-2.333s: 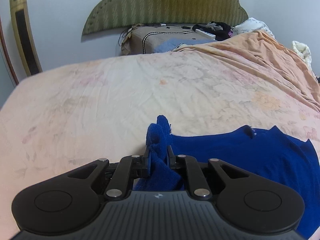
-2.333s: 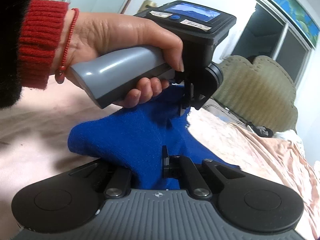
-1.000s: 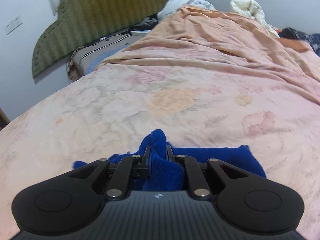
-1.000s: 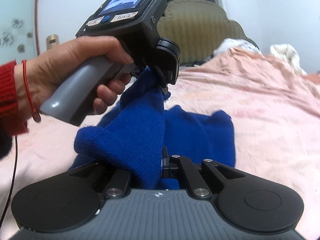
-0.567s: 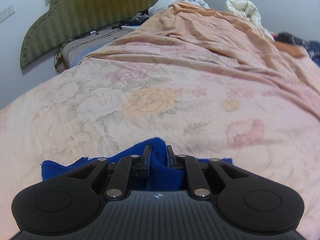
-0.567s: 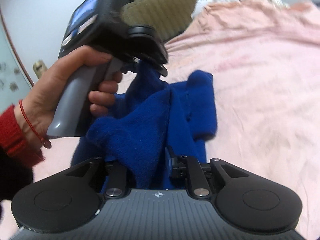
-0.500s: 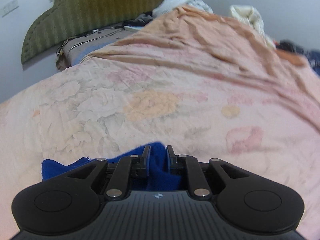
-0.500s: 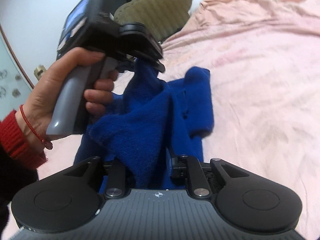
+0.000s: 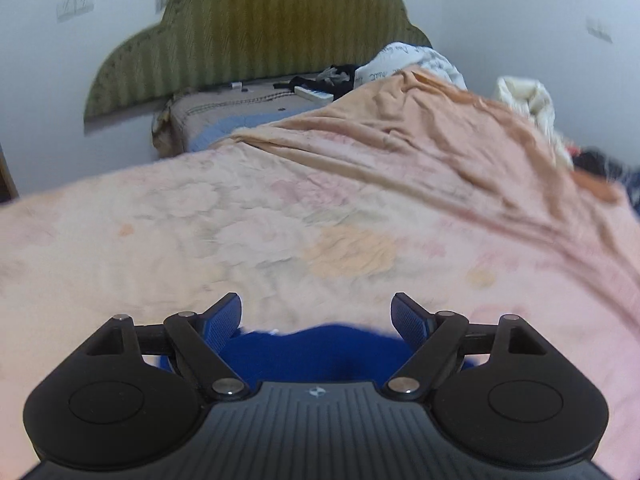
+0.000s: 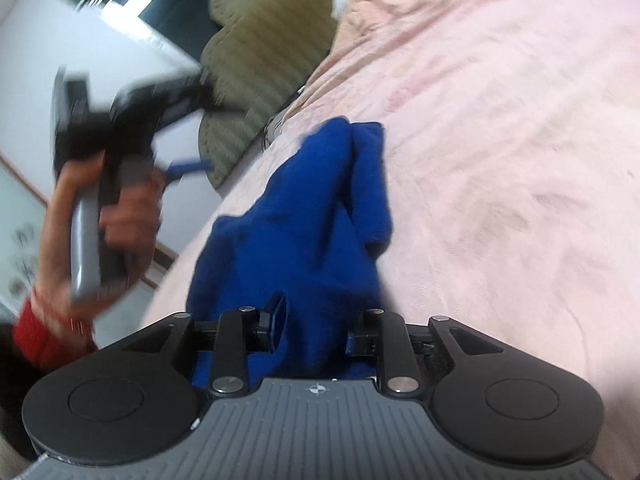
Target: Fold small clothes
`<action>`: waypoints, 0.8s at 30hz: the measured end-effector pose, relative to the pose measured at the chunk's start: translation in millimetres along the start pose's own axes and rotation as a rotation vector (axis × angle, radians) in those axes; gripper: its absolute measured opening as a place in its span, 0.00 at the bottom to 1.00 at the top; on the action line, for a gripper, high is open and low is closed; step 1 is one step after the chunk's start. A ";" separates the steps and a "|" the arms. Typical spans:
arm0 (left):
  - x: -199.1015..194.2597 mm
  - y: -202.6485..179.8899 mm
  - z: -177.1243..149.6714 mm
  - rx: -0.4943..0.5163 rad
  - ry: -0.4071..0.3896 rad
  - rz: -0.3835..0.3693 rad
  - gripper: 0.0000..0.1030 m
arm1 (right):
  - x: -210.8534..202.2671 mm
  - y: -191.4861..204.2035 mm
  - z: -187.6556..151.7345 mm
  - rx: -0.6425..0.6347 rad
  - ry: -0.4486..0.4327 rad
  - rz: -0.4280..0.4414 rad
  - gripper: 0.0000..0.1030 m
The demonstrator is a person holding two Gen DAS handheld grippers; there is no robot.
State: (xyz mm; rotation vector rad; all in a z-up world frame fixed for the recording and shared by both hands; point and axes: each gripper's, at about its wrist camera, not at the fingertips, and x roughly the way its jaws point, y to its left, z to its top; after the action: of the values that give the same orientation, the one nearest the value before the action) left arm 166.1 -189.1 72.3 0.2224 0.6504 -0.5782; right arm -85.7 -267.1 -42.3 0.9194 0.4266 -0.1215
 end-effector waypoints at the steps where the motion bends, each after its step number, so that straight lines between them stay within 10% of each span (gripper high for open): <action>1: -5.7 -1.6 -7.8 0.037 -0.005 0.019 0.80 | -2.4 -2.4 0.7 0.016 -0.002 0.006 0.35; 12: -58.7 20.5 -93.3 0.089 0.045 0.086 0.80 | -9.0 -11.9 4.6 0.058 -0.001 0.042 0.40; 16: -76.1 43.4 -117.4 0.031 0.054 0.114 0.80 | -8.9 -16.3 6.4 0.071 0.014 0.032 0.16; 24: -105.4 76.6 -156.1 -0.046 0.086 0.098 0.80 | -5.6 -20.4 5.4 0.111 0.032 0.032 0.10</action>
State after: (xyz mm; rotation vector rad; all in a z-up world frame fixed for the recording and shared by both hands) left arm 62.8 -22.7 18.1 0.2354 0.7310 -0.4614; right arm -94.9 -284.2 -52.4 1.0381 0.4384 -0.1023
